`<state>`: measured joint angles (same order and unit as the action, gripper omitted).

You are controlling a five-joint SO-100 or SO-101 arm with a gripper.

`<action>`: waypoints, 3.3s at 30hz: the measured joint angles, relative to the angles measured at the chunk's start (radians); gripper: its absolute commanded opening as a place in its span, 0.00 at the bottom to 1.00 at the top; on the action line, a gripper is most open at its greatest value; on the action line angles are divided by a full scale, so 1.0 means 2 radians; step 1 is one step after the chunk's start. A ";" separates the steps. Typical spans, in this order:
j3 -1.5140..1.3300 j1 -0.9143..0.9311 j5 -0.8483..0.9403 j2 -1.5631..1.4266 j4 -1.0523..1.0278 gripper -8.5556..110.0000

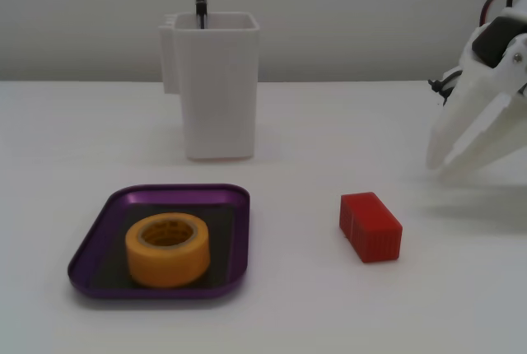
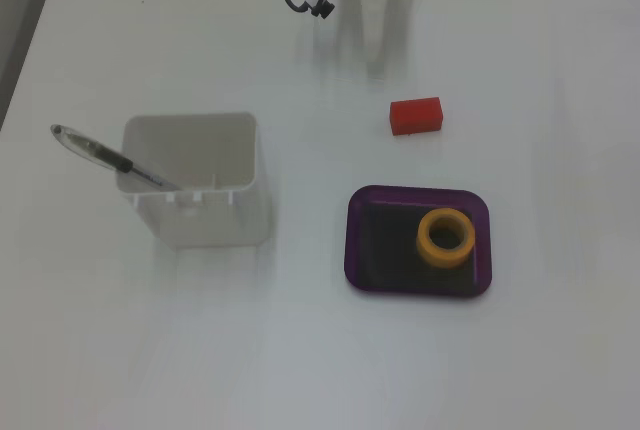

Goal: Remove the yellow tape from the box.

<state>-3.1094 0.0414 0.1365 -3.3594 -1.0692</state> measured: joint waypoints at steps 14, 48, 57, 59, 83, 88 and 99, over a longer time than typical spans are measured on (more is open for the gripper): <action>0.262 -0.032 0.002 0.127 0.008 0.07; 1.028 -0.099 0.128 1.138 -0.018 0.18; 1.075 -0.082 0.131 1.200 -0.019 0.18; 1.075 -0.080 0.132 1.202 -0.019 0.14; 1.295 -0.077 0.131 1.098 -0.246 0.07; 1.298 -0.051 0.120 1.042 -0.304 0.07; 1.096 0.022 0.103 0.936 -0.279 0.07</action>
<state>-0.9173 0.0859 0.3421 -1.4864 -1.6276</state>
